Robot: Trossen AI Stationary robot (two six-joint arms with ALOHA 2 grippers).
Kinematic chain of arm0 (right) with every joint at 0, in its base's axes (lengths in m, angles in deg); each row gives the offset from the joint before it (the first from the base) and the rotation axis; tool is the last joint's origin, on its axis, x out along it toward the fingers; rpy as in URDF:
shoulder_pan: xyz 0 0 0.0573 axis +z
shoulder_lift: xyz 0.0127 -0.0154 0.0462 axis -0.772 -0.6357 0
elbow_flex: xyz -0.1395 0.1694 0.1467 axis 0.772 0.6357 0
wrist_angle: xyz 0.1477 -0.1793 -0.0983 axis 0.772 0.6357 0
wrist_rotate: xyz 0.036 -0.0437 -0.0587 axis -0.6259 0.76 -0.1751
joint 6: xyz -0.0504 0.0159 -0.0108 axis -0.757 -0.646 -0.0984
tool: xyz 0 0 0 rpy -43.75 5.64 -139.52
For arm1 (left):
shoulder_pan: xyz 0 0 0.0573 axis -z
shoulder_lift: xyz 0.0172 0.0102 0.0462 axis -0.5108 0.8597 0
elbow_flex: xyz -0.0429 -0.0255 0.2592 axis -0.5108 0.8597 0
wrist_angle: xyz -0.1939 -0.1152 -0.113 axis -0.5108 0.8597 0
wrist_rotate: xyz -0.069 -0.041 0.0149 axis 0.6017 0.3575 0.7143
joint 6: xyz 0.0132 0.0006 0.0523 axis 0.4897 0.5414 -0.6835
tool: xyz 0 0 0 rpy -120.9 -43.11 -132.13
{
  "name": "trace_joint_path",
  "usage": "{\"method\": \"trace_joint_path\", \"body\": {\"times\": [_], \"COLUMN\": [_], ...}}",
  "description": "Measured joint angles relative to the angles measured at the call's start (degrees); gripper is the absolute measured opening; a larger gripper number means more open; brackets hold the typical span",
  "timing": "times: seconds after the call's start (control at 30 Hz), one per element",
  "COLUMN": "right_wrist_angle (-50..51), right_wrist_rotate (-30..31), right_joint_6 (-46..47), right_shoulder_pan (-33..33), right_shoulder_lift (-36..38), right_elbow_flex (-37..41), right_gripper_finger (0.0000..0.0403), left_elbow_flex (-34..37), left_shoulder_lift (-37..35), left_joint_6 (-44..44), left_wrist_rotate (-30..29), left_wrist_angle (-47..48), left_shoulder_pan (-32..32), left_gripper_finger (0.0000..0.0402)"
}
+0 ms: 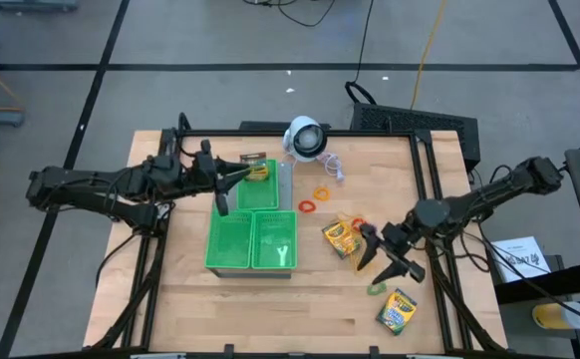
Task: Pick & Place Office Desk Supplies
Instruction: Put the crayon box into the top green basket on the shelf
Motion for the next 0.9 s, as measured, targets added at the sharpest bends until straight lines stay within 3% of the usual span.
{"method": "trace_joint_path", "body": {"times": [0.13,0.3,0.37,0.47,0.57,0.67,0.8,0.9], "right_wrist_angle": [5.2,38.6,51.8,65.8,70.7,66.8,54.1,43.6], "right_wrist_rotate": [12.0,29.6,32.9,32.0,26.2,18.2,8.1,4.4], "right_joint_6": [0.4,9.1,17.1,30.6,41.4,49.5,62.9,73.4], "right_shoulder_pan": [6.9,17.0,20.1,23.6,26.3,28.9,33.0,36.1], "right_shoulder_lift": [-0.5,-6.1,-10.3,-16.1,-20.3,-23.4,-25.9,-27.3], "right_elbow_flex": [-3.5,-18.9,-24.8,-29.7,-29.4,-26.3,-20.3,-15.7], "right_gripper_finger": [0.0212,0.0212,0.0212,0.0211,0.0205,0.0196,0.0184,0.0176], "left_elbow_flex": [0.0,0.0,0.0,0.0,0.0,0.0,0.0,0.0], "left_shoulder_lift": [0.7,0.7,0.7,0.7,0.7,0.7,0.7,0.7], "left_joint_6": [-0.1,0.0,0.1,1.2,1.8,2.7,3.0,3.0], "left_wrist_rotate": [0.0,0.0,0.0,0.0,0.0,0.0,0.0,0.0], "left_wrist_angle": [0.0,0.1,0.1,0.1,0.1,0.1,0.1,0.1], "left_shoulder_pan": [0.0,0.0,0.0,0.0,0.0,0.0,0.0,0.0], "left_gripper_finger": [0.0072,0.0072,0.0072,0.0072,0.0072,0.0072,0.0072,0.0072]}}
